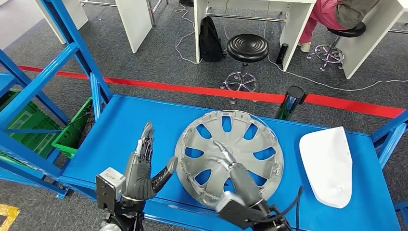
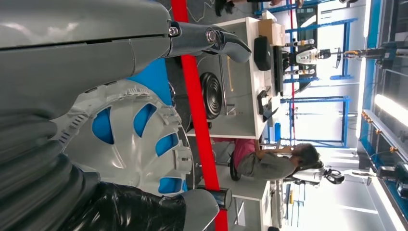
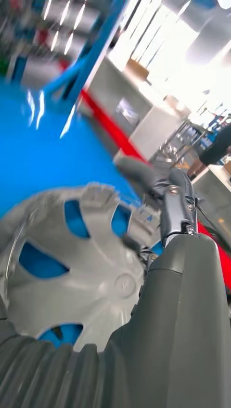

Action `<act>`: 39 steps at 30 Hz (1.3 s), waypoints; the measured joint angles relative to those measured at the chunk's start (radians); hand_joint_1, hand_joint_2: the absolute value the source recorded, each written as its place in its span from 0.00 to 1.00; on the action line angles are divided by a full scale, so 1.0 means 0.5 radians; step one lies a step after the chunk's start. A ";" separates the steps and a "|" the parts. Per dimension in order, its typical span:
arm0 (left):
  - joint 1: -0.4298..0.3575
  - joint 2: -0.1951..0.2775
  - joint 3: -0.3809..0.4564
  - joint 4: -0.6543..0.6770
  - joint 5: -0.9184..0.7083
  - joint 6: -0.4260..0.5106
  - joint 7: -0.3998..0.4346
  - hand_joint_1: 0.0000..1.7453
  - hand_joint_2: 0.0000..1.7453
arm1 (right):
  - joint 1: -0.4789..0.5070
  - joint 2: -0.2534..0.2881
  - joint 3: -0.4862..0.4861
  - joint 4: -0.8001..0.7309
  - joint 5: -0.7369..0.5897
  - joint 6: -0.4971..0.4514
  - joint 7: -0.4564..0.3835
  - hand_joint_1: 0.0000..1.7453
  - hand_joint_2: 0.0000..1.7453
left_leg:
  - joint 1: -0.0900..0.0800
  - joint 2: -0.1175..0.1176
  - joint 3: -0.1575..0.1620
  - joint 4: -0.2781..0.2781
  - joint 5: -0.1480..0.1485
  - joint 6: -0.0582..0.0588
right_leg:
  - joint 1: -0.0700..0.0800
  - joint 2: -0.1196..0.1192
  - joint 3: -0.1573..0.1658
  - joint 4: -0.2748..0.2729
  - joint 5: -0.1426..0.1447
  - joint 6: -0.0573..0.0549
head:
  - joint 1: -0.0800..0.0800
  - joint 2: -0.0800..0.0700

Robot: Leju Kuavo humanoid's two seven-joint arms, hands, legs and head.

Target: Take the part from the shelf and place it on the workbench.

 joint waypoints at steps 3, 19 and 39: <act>-0.002 0.006 0.000 0.000 0.010 -0.004 0.003 0.00 1.00 | 0.026 -0.019 -0.058 -0.040 -0.080 -0.025 -0.076 0.00 1.00 | 0.000 0.000 0.000 0.000 0.000 0.000 | 0.000 0.000 0.000 0.000 0.000 0.000 | -0.001 0.000; 0.004 0.018 0.000 0.000 0.023 -0.003 -0.017 0.00 1.00 | -0.016 -0.180 -0.048 -0.140 0.640 0.544 0.660 0.00 1.00 | 0.000 0.000 -0.002 0.000 0.000 0.000 | 0.000 0.000 0.000 0.000 0.000 0.000 | 0.000 0.000; 0.002 0.010 0.002 0.000 0.022 -0.071 0.001 0.00 1.00 | -0.118 -0.169 0.225 -0.022 1.017 0.838 0.847 0.00 1.00 | 0.000 0.000 -0.002 -0.001 0.000 0.000 | 0.000 0.000 -0.001 0.000 -0.001 0.000 | -0.001 0.000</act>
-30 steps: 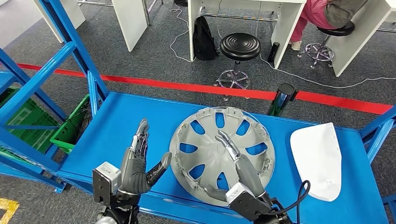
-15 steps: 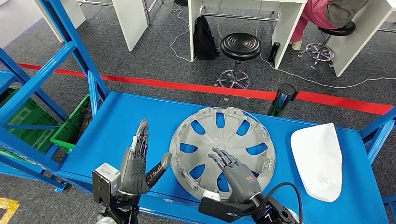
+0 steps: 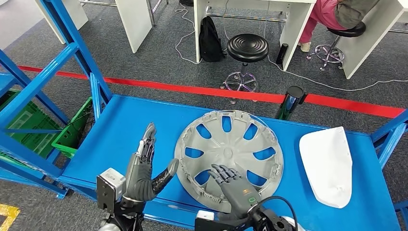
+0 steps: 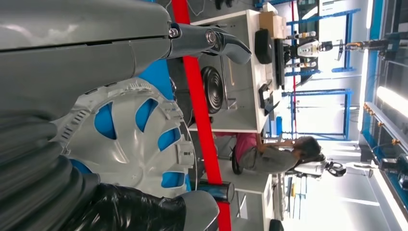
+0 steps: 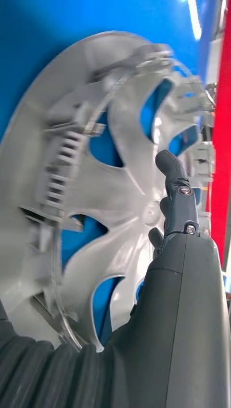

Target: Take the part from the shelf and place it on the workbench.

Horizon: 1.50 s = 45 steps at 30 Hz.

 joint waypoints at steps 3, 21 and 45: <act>-0.002 -0.006 0.000 0.000 -0.001 -0.011 0.007 0.00 1.00 | -0.019 0.034 0.040 0.073 0.068 0.024 0.020 0.00 1.00 | 0.000 0.000 0.000 0.000 0.000 0.000 | 0.000 0.000 0.000 0.000 0.000 0.000 | 0.000 0.000; -0.007 -0.039 -0.002 0.000 0.000 -0.049 0.023 0.00 1.00 | -0.082 0.264 0.189 0.472 0.397 0.077 -0.017 1.00 1.00 | 0.002 0.012 -0.010 -0.002 -0.015 -0.004 | 0.002 0.011 0.003 0.000 -0.001 -0.003 | 0.003 0.000; -0.010 -0.024 0.006 -0.001 -0.028 -0.004 0.071 0.00 1.00 | -0.010 0.353 0.153 0.465 0.663 -0.554 -0.172 1.00 1.00 | 0.007 0.013 -0.005 -0.003 -0.002 -0.010 | 0.007 0.018 -0.003 0.001 0.002 -0.013 | 0.001 0.000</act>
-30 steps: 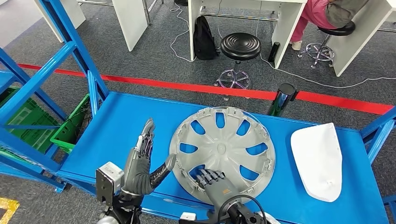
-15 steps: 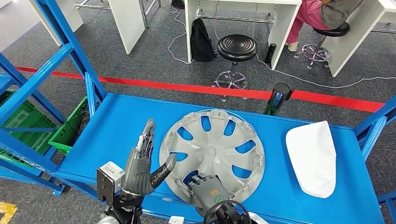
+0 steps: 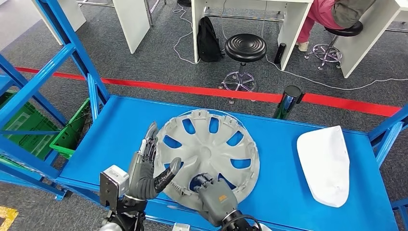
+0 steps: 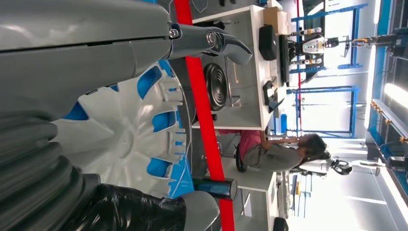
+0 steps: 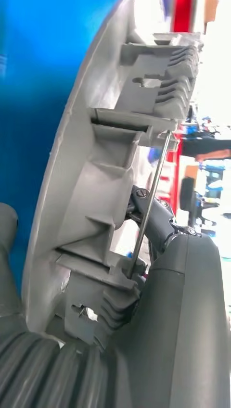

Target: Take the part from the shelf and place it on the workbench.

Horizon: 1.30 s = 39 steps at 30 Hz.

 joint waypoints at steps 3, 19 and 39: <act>0.000 0.006 0.000 -0.001 -0.004 0.015 0.005 0.00 1.00 | 0.005 -0.001 -0.023 -0.041 0.015 -0.087 -0.018 1.00 1.00 | 0.000 -0.001 0.009 0.000 0.002 0.000 | 0.000 -0.002 -0.002 0.000 0.001 0.000 | 0.001 0.000; 0.005 0.037 0.000 -0.029 0.000 0.069 -0.008 0.00 1.00 | 0.052 -0.028 -0.181 -0.282 -0.639 -0.308 -0.226 1.00 1.00 | 0.000 -0.002 0.008 0.000 0.000 0.001 | 0.000 -0.003 -0.003 -0.001 0.000 0.000 | 0.000 0.000; -0.001 0.055 -0.008 -0.042 0.054 -0.009 -0.102 0.00 1.00 | 0.125 -0.099 -0.607 -0.302 -2.616 -0.167 -1.064 1.00 1.00 | -0.001 -0.002 0.009 0.000 0.000 0.001 | -0.001 -0.003 -0.002 -0.001 0.000 0.000 | 0.001 0.000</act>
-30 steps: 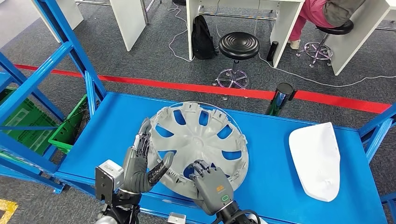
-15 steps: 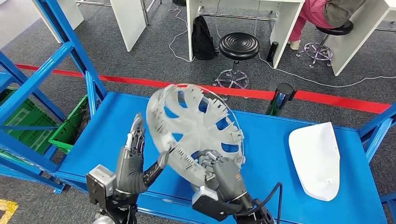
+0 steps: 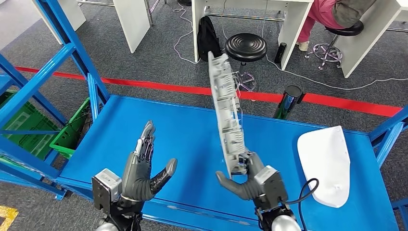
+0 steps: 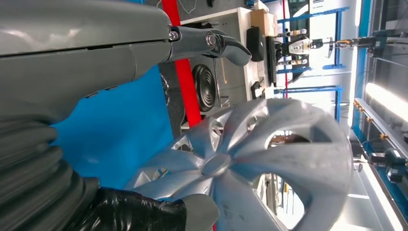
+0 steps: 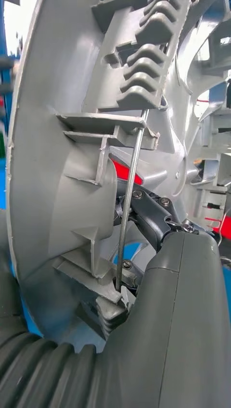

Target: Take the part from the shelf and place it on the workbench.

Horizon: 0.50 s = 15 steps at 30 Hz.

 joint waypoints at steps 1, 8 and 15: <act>0.000 0.000 0.000 0.000 0.001 -0.001 -0.003 0.00 1.00 | 0.005 -0.004 -0.016 0.000 -0.040 0.012 -0.020 1.00 1.00 | 0.000 0.000 0.000 0.000 0.000 0.000 | 0.000 0.000 0.000 0.000 0.000 0.000 | 0.000 0.000; 0.000 0.000 -0.002 -0.001 -0.008 -0.005 -0.006 0.00 1.00 | 0.037 -0.012 -0.095 -0.011 -0.111 0.038 -0.076 1.00 1.00 | 0.000 0.000 0.000 0.000 0.000 0.000 | 0.000 0.000 0.000 0.000 0.000 0.000 | -0.002 0.000; 0.003 0.002 -0.002 -0.007 -0.025 0.009 -0.004 0.00 1.00 | 0.080 -0.027 -0.146 -0.098 -0.149 0.050 -0.148 1.00 1.00 | 0.000 0.000 -0.001 0.000 0.000 0.000 | 0.000 0.000 0.000 0.000 0.000 0.000 | 0.000 0.000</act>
